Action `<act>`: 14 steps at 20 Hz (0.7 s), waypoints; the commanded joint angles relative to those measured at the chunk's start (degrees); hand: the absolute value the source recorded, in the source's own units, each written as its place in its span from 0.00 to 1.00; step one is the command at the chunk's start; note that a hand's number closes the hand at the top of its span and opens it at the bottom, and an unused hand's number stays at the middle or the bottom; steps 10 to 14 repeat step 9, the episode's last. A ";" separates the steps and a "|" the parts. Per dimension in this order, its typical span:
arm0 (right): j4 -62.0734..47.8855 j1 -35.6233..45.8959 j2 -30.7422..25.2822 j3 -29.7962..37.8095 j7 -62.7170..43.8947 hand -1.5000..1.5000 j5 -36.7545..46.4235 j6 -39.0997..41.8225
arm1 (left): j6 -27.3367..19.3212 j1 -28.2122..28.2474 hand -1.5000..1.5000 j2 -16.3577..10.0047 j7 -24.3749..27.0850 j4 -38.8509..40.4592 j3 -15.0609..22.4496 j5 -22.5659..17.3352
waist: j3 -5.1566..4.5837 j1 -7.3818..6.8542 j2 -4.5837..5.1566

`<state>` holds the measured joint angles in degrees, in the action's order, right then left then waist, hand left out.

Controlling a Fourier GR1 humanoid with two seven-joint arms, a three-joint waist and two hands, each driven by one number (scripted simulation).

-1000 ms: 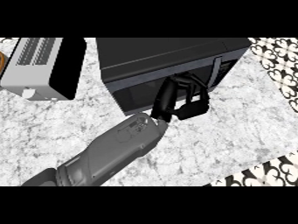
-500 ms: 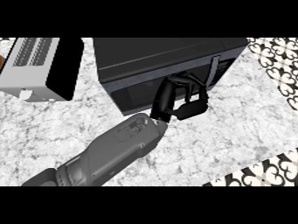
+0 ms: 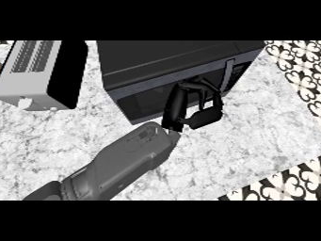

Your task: Pick up the milk, place it into the microwave and close the microwave

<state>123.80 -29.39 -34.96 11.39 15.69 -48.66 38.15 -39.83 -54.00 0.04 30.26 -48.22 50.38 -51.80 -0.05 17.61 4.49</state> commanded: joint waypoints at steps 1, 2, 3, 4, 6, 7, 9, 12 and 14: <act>0.47 -0.06 -0.91 0.30 -0.52 0.00 -0.52 0.32 | 0.10 -2.63 1.00 -0.04 0.07 6.22 -2.89 -1.58 | -0.04 0.63 0.98; 0.78 0.20 -1.00 0.19 -0.37 0.00 -0.77 0.65 | -0.51 -2.90 1.00 -0.04 0.38 5.70 -3.03 -2.01 | -0.03 1.02 0.93; 1.02 0.33 -1.23 0.41 -0.44 0.00 -1.05 0.58 | -0.10 -2.89 1.00 -0.04 1.10 6.08 -2.87 -1.90 | -0.06 0.52 0.84; 0.79 0.49 -1.09 -0.06 -0.60 0.00 -0.96 0.42 | -0.21 -3.53 1.00 -0.04 0.49 6.23 -2.82 -2.29 | 0.02 0.41 1.05; 0.31 -0.01 -1.19 0.39 -0.73 0.00 -1.21 0.26 | -0.02 -2.71 1.00 -0.04 1.55 6.19 -2.82 -2.95 | -0.01 0.82 1.16; 1.27 0.85 -1.89 0.35 -0.84 0.00 -1.65 0.58 | 0.00 -3.40 1.00 -0.04 1.48 5.89 -2.81 -3.25 | -0.08 0.44 1.09; 1.28 0.25 -1.44 -0.18 -0.84 0.00 -1.92 0.59 | -0.31 -2.96 1.00 -0.04 2.17 6.22 -2.50 -3.58 | -0.01 1.07 1.19; 1.28 0.25 -1.44 -0.18 -0.84 0.00 -1.92 0.59 | -0.31 -2.96 1.00 -0.04 2.17 6.22 -2.50 -3.58 | -0.01 1.07 1.19; 1.28 0.25 -1.44 -0.18 -0.84 0.00 -1.92 0.59 | -0.31 -2.96 1.00 -0.04 2.17 6.22 -2.50 -3.58 | -0.01 1.07 1.19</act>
